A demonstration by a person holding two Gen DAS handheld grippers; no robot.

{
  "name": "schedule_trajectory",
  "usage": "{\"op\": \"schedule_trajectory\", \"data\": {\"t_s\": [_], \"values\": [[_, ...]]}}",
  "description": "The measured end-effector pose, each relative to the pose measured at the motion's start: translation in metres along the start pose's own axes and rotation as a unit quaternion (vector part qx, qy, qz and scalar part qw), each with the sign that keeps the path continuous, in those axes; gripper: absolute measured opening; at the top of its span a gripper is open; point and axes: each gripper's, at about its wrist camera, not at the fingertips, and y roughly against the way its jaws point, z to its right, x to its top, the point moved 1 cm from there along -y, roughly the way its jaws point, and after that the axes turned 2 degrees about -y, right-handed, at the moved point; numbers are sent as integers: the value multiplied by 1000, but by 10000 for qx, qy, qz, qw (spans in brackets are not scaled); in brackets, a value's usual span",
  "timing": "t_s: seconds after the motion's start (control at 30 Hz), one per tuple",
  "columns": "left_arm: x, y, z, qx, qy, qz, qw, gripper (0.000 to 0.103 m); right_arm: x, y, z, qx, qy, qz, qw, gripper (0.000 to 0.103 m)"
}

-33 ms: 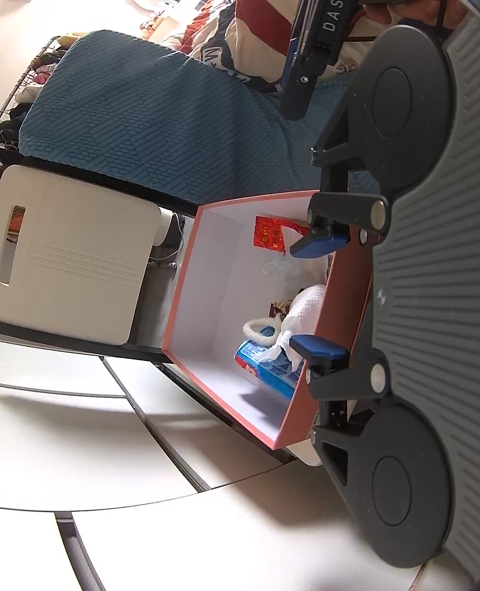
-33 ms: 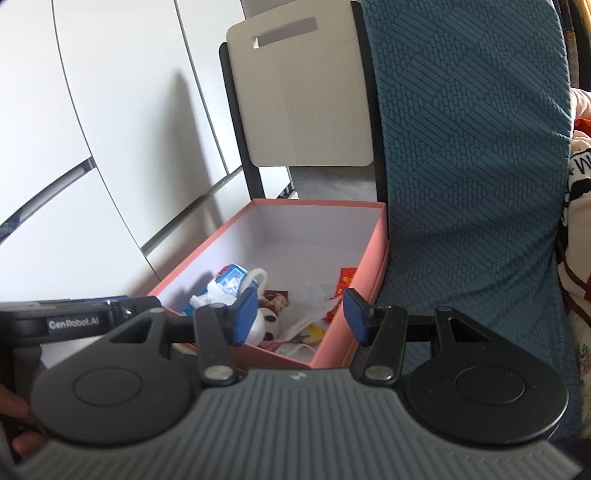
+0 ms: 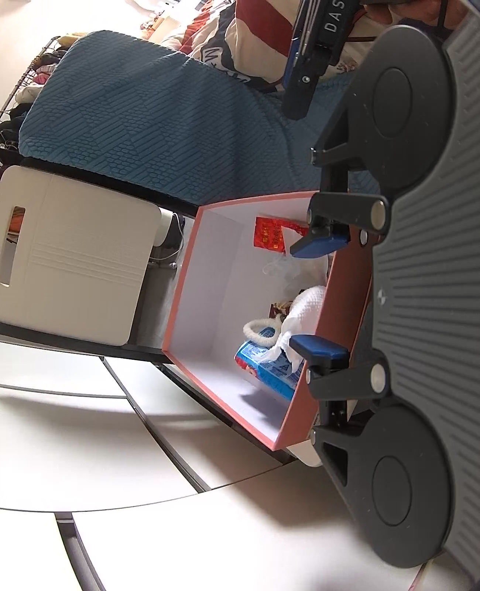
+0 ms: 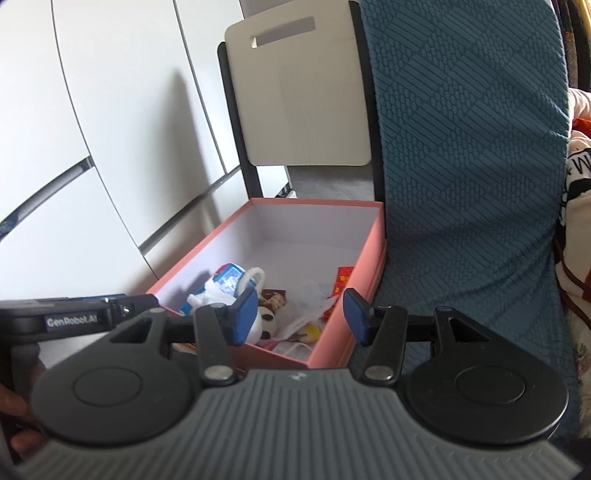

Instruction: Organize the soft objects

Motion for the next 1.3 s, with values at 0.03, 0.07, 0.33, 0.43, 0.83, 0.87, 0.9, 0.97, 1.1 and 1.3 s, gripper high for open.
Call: {"op": "schedule_trajectory", "data": {"t_s": [0.03,0.07,0.33,0.43,0.83,0.87,0.9,0.97,1.1,1.3], "values": [[0,0,1,-3,0,4,10000,52,-1,1,2,-20,-8,2,10000,54],[0,-1,2,-14,5,0,10000,52,-1,2,4,-31,-18,8,10000,54],[-2,-6,13,-82,72,-81,9999,52,-5,4,14,-109,-75,4,9999,54],[-4,-6,15,-92,89,-81,9999,52,-6,4,17,-136,-86,-3,9999,54],[-8,-6,9,-17,260,-145,9996,57,-6,-5,16,-159,138,-94,9997,54],[-9,-6,7,0,304,-179,9994,59,-6,-6,16,-168,142,-101,9997,54],[-9,-7,6,-7,359,-208,9991,63,-6,-6,16,-169,142,-107,9997,54],[-9,-7,3,-23,425,-242,9988,73,-6,-8,16,-187,133,-121,9997,58],[-8,-8,4,159,344,-216,9990,97,-6,-7,16,-267,217,13,9994,89],[-7,-10,3,274,314,-189,9990,101,-2,-8,21,-276,124,-31,9995,89]]}}
